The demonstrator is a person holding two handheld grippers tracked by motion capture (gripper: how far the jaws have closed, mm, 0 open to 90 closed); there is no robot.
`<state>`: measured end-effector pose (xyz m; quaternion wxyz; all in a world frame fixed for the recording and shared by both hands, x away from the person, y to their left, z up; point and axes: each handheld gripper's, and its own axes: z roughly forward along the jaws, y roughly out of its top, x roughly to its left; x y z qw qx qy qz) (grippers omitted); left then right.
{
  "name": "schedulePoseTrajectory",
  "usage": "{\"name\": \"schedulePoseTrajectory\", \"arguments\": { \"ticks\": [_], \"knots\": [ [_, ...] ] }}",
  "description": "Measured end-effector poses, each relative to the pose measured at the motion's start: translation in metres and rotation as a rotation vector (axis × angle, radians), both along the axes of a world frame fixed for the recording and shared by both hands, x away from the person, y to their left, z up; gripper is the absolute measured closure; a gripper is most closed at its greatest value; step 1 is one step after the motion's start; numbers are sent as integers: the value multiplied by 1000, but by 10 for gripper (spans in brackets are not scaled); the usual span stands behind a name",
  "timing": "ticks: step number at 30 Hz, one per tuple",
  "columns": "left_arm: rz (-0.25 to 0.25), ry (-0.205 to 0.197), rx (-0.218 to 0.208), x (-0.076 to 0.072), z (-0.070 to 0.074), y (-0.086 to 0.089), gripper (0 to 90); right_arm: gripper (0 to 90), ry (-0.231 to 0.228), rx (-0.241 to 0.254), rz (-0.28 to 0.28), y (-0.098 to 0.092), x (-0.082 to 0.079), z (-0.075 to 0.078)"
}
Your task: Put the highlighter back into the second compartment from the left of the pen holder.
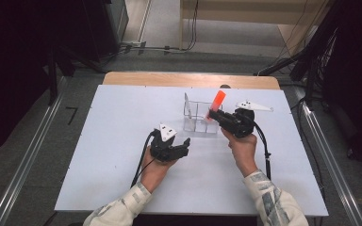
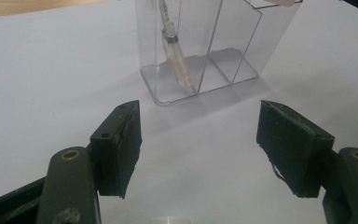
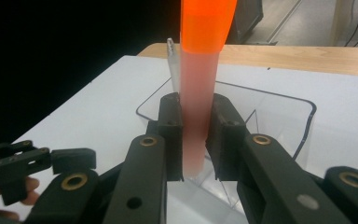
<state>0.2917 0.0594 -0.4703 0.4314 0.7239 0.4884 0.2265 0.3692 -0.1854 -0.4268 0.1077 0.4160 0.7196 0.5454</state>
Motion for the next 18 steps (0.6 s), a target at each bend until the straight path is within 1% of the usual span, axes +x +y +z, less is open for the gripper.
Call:
{"name": "schedulePoseTrajectory", "arguments": {
  "ticks": [2, 8, 13, 18],
  "knots": [
    [0, -1, -3, 0, 0, 1, 307, 749, 0, -6, -8, 1, 4, -1],
    [4, -1, -8, 0, -1, 2, 307, 749, -9, -2, -31, 2, 11, 0],
    [3, 0, -5, -1, -1, 3, 307, 749, -9, -13, -35, 8, 16, -2],
    [9, 2, -6, -1, -2, 6, 307, 748, -4, -35, -42, 11, 21, -7]
  ]
}}
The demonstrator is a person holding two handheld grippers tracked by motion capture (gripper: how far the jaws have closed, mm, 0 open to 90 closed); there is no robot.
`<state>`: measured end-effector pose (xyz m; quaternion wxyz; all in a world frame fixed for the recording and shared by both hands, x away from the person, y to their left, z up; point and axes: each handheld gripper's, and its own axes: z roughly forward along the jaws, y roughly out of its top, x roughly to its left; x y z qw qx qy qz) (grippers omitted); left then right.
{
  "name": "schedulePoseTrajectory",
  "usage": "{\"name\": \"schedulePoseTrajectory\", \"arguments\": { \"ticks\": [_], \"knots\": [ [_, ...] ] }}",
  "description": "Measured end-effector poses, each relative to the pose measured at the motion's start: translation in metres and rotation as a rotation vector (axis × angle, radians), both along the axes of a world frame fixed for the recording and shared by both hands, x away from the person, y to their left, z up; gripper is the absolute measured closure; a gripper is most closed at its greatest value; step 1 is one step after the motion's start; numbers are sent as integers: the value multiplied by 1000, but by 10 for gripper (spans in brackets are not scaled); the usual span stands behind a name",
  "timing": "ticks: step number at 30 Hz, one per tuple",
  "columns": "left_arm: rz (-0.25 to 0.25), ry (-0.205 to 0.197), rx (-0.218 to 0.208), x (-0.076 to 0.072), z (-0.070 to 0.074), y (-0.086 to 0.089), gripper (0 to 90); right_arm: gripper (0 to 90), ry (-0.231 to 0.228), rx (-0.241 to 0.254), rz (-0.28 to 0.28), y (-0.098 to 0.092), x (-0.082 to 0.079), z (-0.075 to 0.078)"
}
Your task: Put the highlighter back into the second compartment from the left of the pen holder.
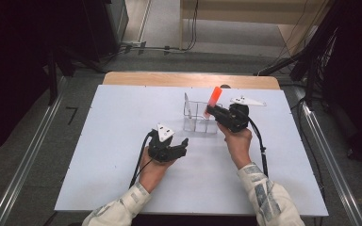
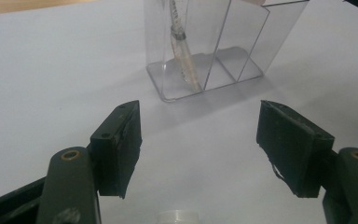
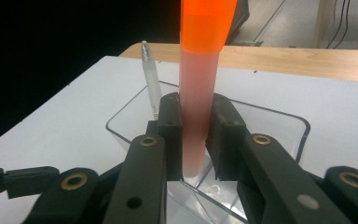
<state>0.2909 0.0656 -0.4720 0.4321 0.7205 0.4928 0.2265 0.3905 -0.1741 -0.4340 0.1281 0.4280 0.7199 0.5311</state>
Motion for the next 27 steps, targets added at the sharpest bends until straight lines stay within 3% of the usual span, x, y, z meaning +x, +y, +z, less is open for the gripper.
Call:
{"name": "schedulePoseTrajectory", "arguments": {
  "ticks": [19, 27],
  "knots": [
    [3, 8, 1, -2, -2, 6, 307, 736, 38, -74, 8, 14, 7, -17],
    [7, 11, 8, -3, -4, 8, 307, 654, 36, -69, 3, 12, 7, -16]
  ]
}}
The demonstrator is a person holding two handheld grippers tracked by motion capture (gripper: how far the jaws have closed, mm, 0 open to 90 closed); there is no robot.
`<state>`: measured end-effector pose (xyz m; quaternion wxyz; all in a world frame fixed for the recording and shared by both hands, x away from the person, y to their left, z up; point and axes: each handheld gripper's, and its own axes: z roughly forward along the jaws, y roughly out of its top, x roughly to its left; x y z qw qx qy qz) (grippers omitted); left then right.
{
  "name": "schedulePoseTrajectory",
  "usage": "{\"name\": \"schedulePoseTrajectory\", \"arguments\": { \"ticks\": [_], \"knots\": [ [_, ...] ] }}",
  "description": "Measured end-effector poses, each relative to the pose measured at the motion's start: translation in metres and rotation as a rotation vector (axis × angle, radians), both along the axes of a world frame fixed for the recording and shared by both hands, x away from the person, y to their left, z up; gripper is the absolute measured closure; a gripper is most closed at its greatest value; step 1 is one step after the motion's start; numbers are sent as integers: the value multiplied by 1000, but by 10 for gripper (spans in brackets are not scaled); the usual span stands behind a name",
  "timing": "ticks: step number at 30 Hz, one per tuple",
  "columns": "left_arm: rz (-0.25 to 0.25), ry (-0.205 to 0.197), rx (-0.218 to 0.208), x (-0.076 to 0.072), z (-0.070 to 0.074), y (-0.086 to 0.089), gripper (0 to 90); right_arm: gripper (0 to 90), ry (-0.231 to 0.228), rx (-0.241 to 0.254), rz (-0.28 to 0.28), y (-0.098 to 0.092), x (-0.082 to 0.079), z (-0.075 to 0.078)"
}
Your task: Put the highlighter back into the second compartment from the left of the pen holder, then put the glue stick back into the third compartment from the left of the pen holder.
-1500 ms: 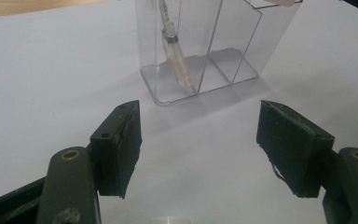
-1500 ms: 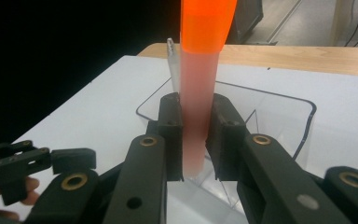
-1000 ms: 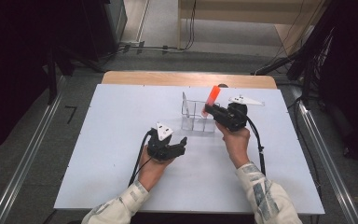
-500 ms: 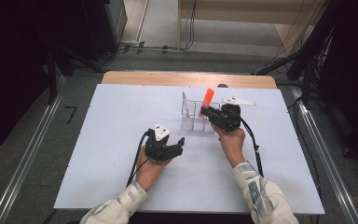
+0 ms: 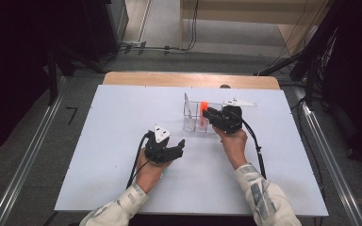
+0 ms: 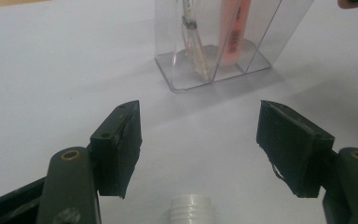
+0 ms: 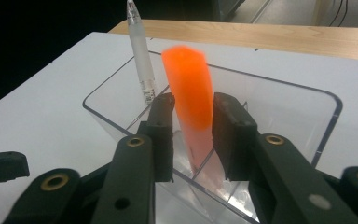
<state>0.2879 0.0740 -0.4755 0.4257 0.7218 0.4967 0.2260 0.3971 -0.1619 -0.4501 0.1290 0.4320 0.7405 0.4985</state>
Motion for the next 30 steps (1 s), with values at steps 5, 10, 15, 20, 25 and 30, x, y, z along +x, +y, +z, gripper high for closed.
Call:
{"name": "schedulePoseTrajectory", "arguments": {
  "ticks": [5, 10, 15, 20, 25, 30],
  "knots": [
    [-1, 1, 1, 0, 0, 2, 307, 594, -6, 22, -9, -6, -2, 3],
    [2, 13, -6, 0, -2, 3, 307, 522, 1, 43, -6, -13, -6, 6],
    [5, 10, -4, -2, -2, 3, 306, 457, -32, 25, -11, -19, -15, 10],
    [2, 12, -3, -4, -1, 7, 306, 390, -75, -27, -6, -25, -30, 14],
    [-3, 18, 5, -8, -3, 9, 306, 364, -84, -43, -11, -33, -41, 13],
    [1, 23, 15, -11, -6, 10, 305, 357, -73, -47, -20, -45, -48, 9]
  ]
}}
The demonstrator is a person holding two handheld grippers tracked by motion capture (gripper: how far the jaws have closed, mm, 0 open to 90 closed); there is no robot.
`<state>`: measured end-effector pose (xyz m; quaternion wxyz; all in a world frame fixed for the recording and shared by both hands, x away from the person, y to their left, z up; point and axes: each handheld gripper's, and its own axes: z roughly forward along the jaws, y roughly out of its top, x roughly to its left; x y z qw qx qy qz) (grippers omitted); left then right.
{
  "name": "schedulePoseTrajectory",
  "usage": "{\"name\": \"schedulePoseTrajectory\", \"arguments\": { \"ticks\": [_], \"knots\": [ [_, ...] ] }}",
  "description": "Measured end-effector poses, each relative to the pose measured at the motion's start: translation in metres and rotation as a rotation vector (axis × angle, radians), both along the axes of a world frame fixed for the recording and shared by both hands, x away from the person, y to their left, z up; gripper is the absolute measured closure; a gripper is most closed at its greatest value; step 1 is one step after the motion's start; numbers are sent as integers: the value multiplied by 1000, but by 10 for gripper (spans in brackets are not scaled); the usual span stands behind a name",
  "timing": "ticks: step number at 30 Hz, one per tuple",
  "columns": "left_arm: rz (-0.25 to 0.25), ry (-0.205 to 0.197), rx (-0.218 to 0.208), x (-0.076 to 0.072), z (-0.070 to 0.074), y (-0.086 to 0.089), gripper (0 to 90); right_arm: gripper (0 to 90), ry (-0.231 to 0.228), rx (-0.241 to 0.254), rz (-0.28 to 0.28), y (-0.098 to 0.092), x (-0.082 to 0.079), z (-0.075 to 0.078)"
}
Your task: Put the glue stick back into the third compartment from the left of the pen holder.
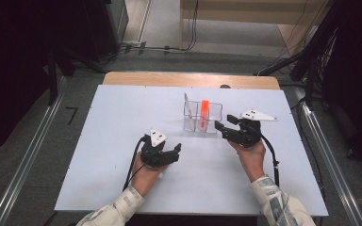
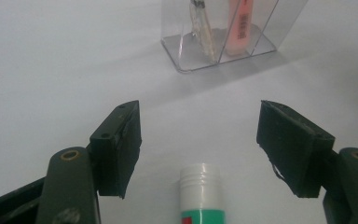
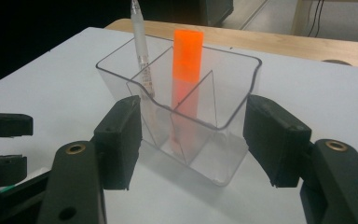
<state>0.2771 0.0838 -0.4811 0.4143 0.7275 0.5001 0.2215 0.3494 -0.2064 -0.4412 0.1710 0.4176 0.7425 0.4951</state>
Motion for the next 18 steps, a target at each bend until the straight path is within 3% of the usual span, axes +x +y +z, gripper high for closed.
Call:
{"name": "schedulePoseTrajectory", "arguments": {
  "ticks": [9, 18],
  "knots": [
    [-17, 33, 26, -3, -6, -1, 305, 354, 12, -25, -13, -13, -8, -6],
    [-19, 40, 42, -9, -10, 0, 307, 352, 28, -46, -26, -21, -11, -12]
  ]
}}
